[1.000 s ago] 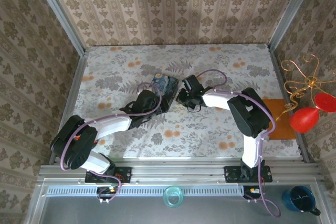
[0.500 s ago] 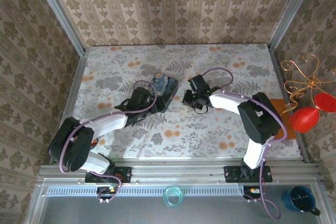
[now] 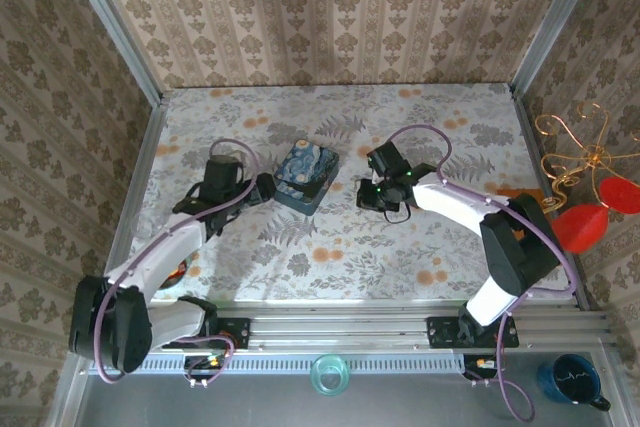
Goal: Unlock a padlock with a key
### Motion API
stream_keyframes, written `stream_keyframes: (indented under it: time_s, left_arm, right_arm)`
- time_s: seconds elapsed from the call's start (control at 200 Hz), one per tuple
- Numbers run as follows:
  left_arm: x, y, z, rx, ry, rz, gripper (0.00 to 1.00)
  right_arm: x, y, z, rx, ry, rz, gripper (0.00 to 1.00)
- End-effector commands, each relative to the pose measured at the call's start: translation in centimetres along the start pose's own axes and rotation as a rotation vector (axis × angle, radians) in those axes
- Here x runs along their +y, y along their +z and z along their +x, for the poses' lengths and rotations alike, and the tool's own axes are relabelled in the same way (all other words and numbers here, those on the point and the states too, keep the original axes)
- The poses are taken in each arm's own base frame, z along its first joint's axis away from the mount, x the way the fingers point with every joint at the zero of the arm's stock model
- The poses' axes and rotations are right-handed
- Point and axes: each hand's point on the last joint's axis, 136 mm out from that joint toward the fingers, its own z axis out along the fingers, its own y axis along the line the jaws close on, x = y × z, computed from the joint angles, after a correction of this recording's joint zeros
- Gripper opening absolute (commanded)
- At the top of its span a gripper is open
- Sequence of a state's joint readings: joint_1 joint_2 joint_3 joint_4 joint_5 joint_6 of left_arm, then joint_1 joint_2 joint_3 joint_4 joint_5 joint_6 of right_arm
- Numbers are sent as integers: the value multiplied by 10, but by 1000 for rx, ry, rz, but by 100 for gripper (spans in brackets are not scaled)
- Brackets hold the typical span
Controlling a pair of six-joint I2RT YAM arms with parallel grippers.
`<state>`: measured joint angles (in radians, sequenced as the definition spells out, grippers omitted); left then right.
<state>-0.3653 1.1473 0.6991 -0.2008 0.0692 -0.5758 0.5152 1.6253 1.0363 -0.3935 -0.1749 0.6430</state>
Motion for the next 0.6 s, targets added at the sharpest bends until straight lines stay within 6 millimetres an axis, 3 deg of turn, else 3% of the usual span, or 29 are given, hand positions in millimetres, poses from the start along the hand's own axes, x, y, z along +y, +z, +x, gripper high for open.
stream_keyframes:
  time_s: [0.0,0.34,0.595]
  left_arm:
    - [28,-13,19,40,26,-72,75]
    - [70,-37,24,13,-77,-125,75]
    - [86,-45,23,2,-96,-153,75]
  right_arm:
    - [-1,-12,19,66,-70,-1,0]
    - [-20,1,25,120,-89,58,0]
    - [-34,0,33,167,-99,107,0]
